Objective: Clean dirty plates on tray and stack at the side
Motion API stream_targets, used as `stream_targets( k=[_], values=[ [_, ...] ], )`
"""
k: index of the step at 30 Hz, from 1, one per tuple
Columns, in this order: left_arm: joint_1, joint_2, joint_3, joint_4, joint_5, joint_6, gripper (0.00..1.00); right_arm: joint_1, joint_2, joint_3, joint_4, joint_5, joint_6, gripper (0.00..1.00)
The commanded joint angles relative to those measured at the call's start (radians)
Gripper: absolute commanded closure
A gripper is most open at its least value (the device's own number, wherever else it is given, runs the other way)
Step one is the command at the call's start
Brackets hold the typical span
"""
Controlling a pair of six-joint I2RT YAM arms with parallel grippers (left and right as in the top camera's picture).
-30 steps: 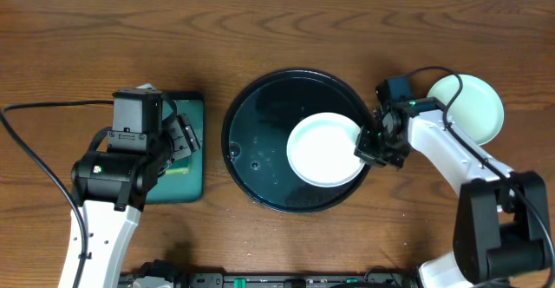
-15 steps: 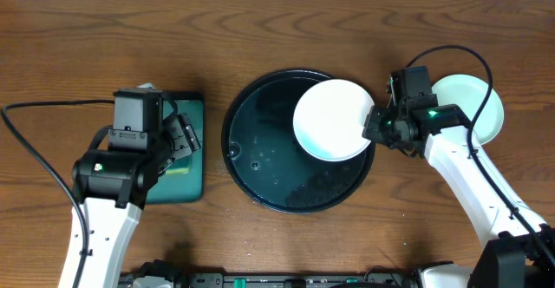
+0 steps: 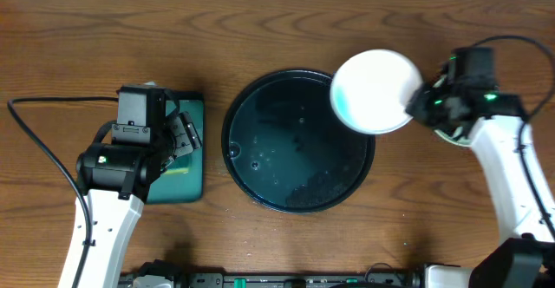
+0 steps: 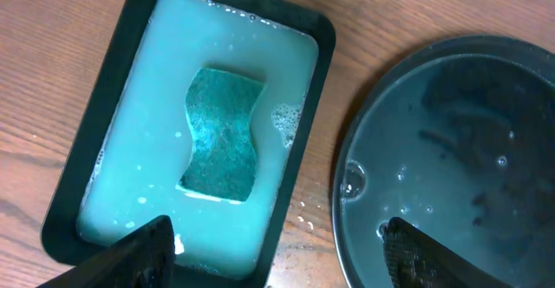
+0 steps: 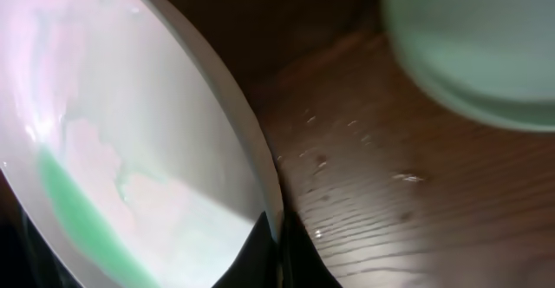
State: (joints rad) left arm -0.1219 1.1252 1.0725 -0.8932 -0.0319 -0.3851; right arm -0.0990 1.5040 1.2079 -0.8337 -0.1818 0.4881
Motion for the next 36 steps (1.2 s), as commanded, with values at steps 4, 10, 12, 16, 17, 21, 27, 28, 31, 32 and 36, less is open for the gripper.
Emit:
stream_targets(
  k=[4,10,12,16,17,21,27,28,31,32,36],
  values=[
    [-0.004,0.005,-0.002,0.004,-0.002,0.006,0.23,-0.182,-0.017,0.093,-0.040,-0.011,-0.045,0.99],
    [-0.004,0.005,-0.002,0.004,-0.002,0.006,0.23,-0.325,-0.015,0.098,-0.060,-0.134,-0.107,0.98],
    [-0.004,0.005,-0.002,0.004,-0.002,0.006,0.23,-0.333,-0.015,0.098,-0.080,-0.143,-0.112,0.98],
    [-0.004,0.005,-0.002,0.004,-0.002,0.006,0.23,-0.309,-0.015,0.098,-0.128,-0.169,-0.116,0.98],
    [-0.004,0.005,-0.002,0.004,-0.002,0.006,0.23,-0.294,-0.015,0.098,-0.139,-0.175,-0.116,0.99],
    [-0.004,0.005,-0.002,0.004,-0.002,0.006,0.23,-0.212,-0.015,0.098,-0.151,-0.177,-0.119,0.98],
    [-0.004,0.005,-0.002,0.003,-0.002,0.006,0.23,-0.026,-0.011,0.098,-0.056,-0.146,-0.117,0.99],
    [-0.004,0.005,-0.002,0.003,-0.002,0.006,0.23,0.005,-0.011,0.098,-0.040,-0.128,-0.106,0.98],
    [-0.004,0.005,-0.002,0.003,-0.002,0.006,0.23,0.100,0.002,0.098,0.001,-0.054,-0.099,0.98],
    [-0.004,0.005,-0.002,0.003,-0.002,0.006,0.23,0.131,0.011,0.098,0.010,-0.028,-0.100,0.98],
    [-0.004,0.005,-0.002,0.003,-0.002,0.006,0.23,0.238,0.056,0.098,0.031,0.088,-0.118,0.98]
  ],
)
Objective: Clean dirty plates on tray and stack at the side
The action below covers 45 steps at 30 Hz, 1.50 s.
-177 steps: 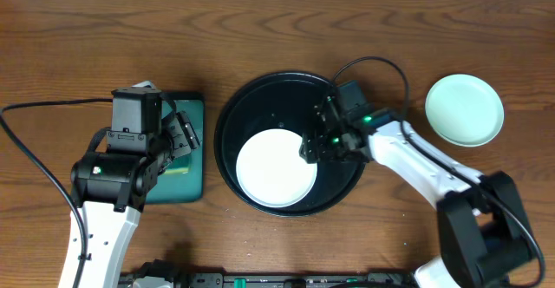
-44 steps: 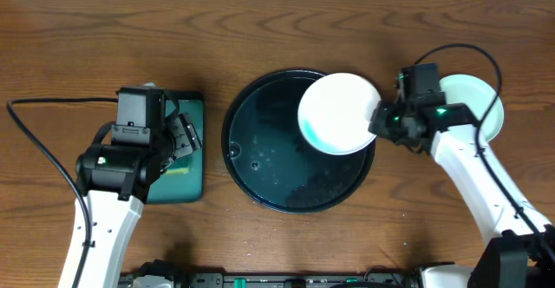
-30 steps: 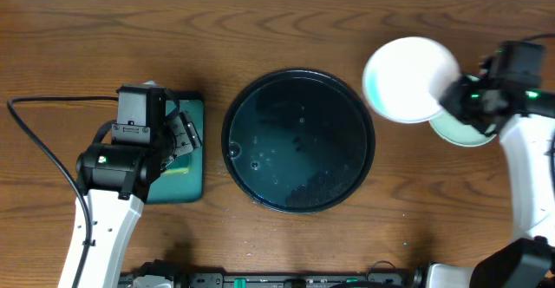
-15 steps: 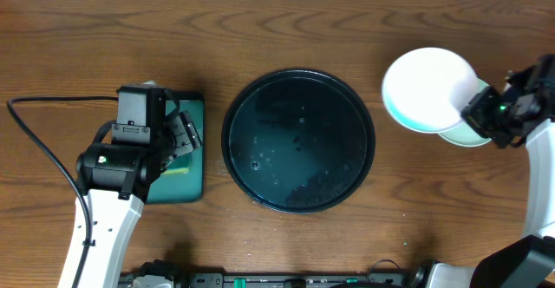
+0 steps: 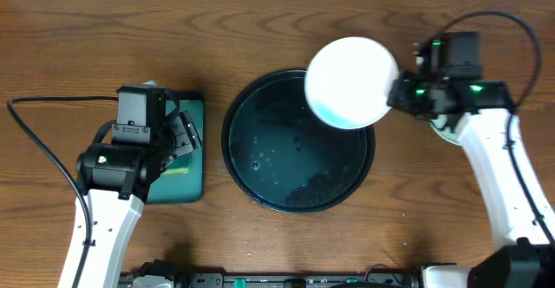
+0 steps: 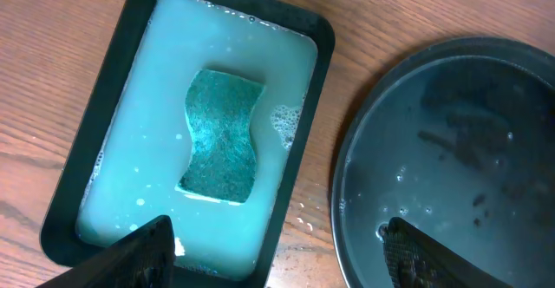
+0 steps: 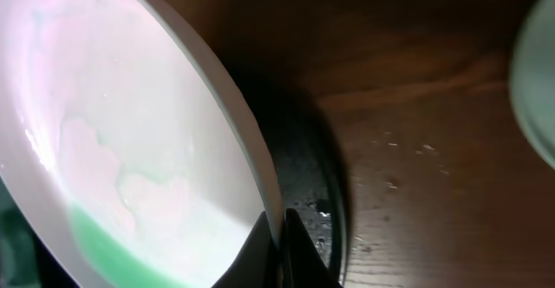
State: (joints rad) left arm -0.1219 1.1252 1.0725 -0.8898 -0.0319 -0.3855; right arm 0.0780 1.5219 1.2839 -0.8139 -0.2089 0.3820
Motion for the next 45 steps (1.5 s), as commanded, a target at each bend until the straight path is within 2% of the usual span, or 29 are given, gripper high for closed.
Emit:
stream_targets(
  k=[1,12,20,29,32,36,45],
  values=[
    [-0.004,0.005,-0.002,0.000,-0.002,0.006,0.23,0.086,0.051,0.022,0.018,0.139,-0.030,0.98],
    [-0.004,0.005,-0.002,0.000,-0.001,0.006,0.23,0.377,0.089,0.035,0.066,0.571,-0.256,0.99],
    [-0.004,0.005,-0.002,0.000,-0.001,0.006,0.23,0.559,0.089,0.038,0.079,0.978,-0.325,0.99],
    [-0.004,0.005,-0.002,0.000,-0.002,0.006,0.22,0.760,0.089,0.038,0.312,1.481,-0.727,0.99],
    [-0.004,0.005,-0.002,0.000,-0.002,0.006,0.22,0.830,0.089,0.038,0.387,1.553,-0.874,0.99],
    [-0.004,0.005,-0.002,0.000,-0.002,0.006,0.23,0.889,0.089,0.038,0.457,1.621,-0.983,0.99],
    [-0.004,0.005,-0.002,0.000,-0.002,0.006,0.23,0.919,0.089,0.038,0.494,1.672,-1.069,0.99]
  ],
)
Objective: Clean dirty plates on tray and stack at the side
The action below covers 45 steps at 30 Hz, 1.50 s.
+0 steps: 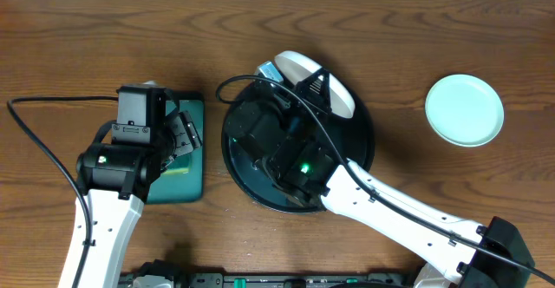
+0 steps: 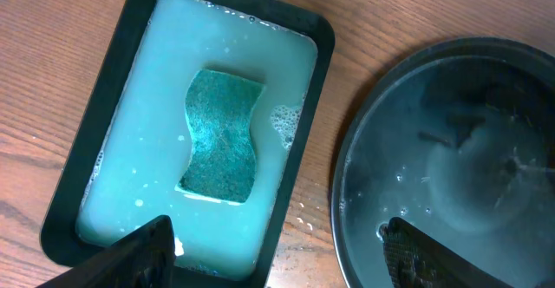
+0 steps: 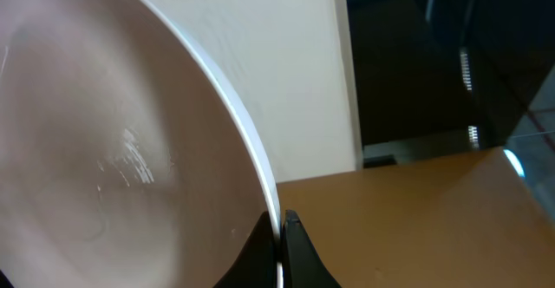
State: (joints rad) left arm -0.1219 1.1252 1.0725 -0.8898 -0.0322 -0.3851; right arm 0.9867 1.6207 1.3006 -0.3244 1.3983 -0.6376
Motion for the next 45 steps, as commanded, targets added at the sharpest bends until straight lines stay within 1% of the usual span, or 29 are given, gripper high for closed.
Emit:
stream_targets(
  k=[1,9,12,14,15,17,20,21,22,24,26,28,32,34,36,38,41,45],
  values=[
    [-0.004,0.005,-0.002,0.000,-0.001,0.006,0.23,0.010,-0.010,0.021,0.004,0.065,-0.049,0.99],
    [-0.004,0.005,-0.002,0.000,-0.001,0.006,0.23,0.010,-0.010,0.021,0.022,0.061,-0.048,0.99],
    [-0.004,0.005,-0.002,0.000,-0.001,0.006,0.23,-0.005,-0.010,0.020,0.015,0.007,-0.007,0.99],
    [-0.004,0.005,-0.002,-0.001,-0.001,0.006,0.23,-0.008,-0.010,0.021,0.033,0.064,-0.006,0.99],
    [-0.004,0.005,-0.002,-0.004,-0.001,0.006,0.22,-0.008,-0.012,0.021,0.056,0.088,0.013,0.99],
    [-0.004,0.005,-0.002,-0.006,-0.001,0.006,0.23,-0.014,-0.013,0.021,0.061,0.040,0.070,0.99],
    [-0.004,0.005,-0.002,-0.006,-0.001,0.006,0.23,-0.004,-0.014,0.021,0.068,0.069,0.084,0.99],
    [-0.004,0.005,-0.002,-0.007,-0.002,0.006,0.23,-0.003,-0.019,0.021,0.059,0.016,0.127,0.99],
    [-0.004,0.005,-0.002,-0.006,-0.001,0.006,0.23,-0.006,-0.019,0.021,0.040,-0.025,0.137,0.99],
    [-0.004,0.005,-0.002,0.000,-0.001,0.006,0.22,-0.005,-0.019,0.021,0.034,-0.015,0.141,0.99],
    [-0.004,0.005,-0.002,0.000,-0.001,0.006,0.22,-0.003,-0.020,0.021,0.011,-0.045,0.215,0.99],
    [-0.004,0.005,-0.002,0.002,-0.001,0.006,0.23,-0.021,-0.020,0.021,-0.089,-0.180,0.339,0.99],
    [-0.004,0.005,-0.002,0.000,-0.001,0.006,0.23,-0.124,-0.019,0.021,-0.321,-0.600,0.706,0.99],
    [-0.004,0.005,-0.002,0.000,-0.002,0.006,0.23,-0.200,-0.019,0.021,-0.390,-0.814,0.879,0.99],
    [-0.004,0.005,-0.002,0.001,-0.001,0.006,0.23,-0.274,-0.019,0.021,-0.416,-0.990,0.991,0.99],
    [-0.004,0.005,-0.002,0.004,-0.002,0.006,0.22,-0.354,-0.020,0.021,-0.419,-1.150,1.072,0.99],
    [-0.004,0.005,-0.002,0.005,-0.001,0.006,0.22,-0.480,-0.020,0.021,-0.412,-1.336,1.159,0.99],
    [-0.004,0.005,-0.002,0.004,-0.001,0.006,0.22,-0.666,-0.020,0.021,-0.402,-1.494,1.241,0.99]
  ],
)
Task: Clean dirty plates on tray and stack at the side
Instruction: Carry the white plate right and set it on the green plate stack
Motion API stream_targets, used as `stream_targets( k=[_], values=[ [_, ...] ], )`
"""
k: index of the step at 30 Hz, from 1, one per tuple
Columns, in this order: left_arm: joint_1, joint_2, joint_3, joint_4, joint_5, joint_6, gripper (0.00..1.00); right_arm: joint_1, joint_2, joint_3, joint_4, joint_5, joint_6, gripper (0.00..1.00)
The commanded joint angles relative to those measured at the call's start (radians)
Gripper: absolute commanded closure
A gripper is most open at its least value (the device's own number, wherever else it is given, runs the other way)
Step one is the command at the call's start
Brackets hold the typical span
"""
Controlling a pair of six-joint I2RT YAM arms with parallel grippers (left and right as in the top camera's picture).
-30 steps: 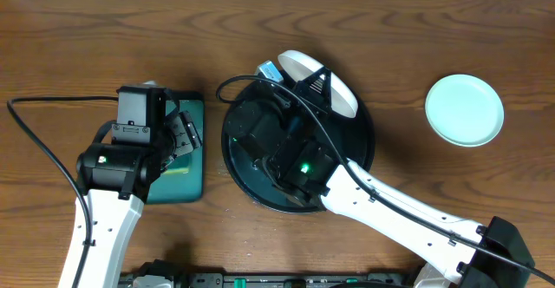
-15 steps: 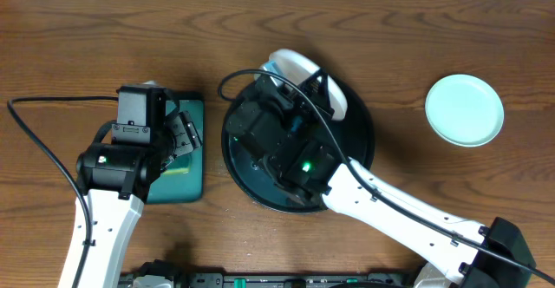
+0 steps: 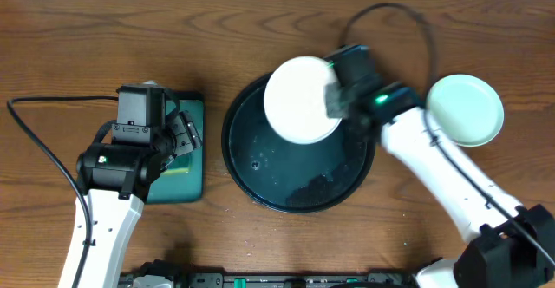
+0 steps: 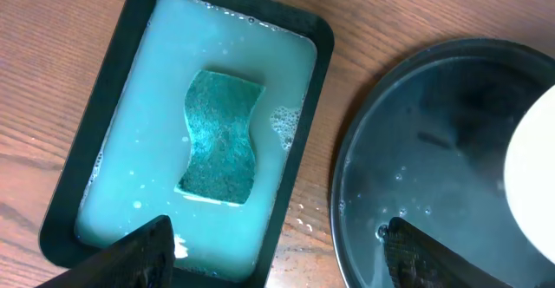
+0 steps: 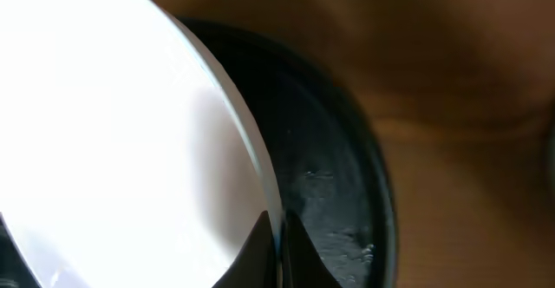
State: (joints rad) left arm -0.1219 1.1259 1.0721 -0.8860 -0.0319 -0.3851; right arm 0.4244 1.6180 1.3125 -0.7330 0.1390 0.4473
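A white plate (image 3: 300,99) hangs over the far half of the round dark tray (image 3: 260,180), its face up and showing plain white. My right gripper (image 3: 333,98) is shut on its right rim; in the right wrist view the fingertips (image 5: 278,236) pinch the plate's edge (image 5: 113,123) above the wet tray (image 5: 347,184). A pale green plate (image 3: 465,108) lies on the table to the right. My left gripper (image 4: 282,258) stands open above the gap between the sponge tray and the round tray, holding nothing.
A black rectangular tray (image 4: 117,71) of soapy blue-green water with a green sponge (image 4: 218,138) in it sits left of the round tray (image 4: 416,149). Water drops and dark bits lie in the round tray. Cables trail from both arms.
The plate was tipped steeply over the tray's far rim, with the right arm reaching across the tray. Now it is held face up over the tray's far half. The left arm has not moved.
The right gripper first held the plate, green liquid pooled in it, at the tray's right rim. Then it held it further over the tray. Later the plate stood tipped steeply above the tray. Now it is back face up and shows no green liquid. The left arm stayed still.
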Motion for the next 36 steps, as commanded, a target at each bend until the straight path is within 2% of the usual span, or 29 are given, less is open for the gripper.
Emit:
stream_targets(
  k=[1,7,20,27,36],
  values=[
    [-0.004,0.004,-0.001,0.000,-0.002,0.006,0.22,-0.140,-0.017,0.009,0.007,-0.254,0.172,0.99],
    [-0.004,0.004,-0.001,0.001,-0.002,0.006,0.22,-0.402,-0.017,0.009,-0.014,-0.340,0.223,0.99],
    [-0.004,0.004,-0.001,0.001,-0.002,0.006,0.22,-0.852,-0.014,0.007,-0.159,-0.323,0.207,0.99],
    [-0.004,0.004,-0.001,0.001,-0.002,0.006,0.22,-0.992,-0.004,-0.005,-0.180,-0.296,0.206,0.99],
    [-0.004,0.004,-0.001,0.001,-0.002,0.006,0.22,-1.039,0.105,-0.033,-0.163,-0.267,0.172,0.99]
  ],
)
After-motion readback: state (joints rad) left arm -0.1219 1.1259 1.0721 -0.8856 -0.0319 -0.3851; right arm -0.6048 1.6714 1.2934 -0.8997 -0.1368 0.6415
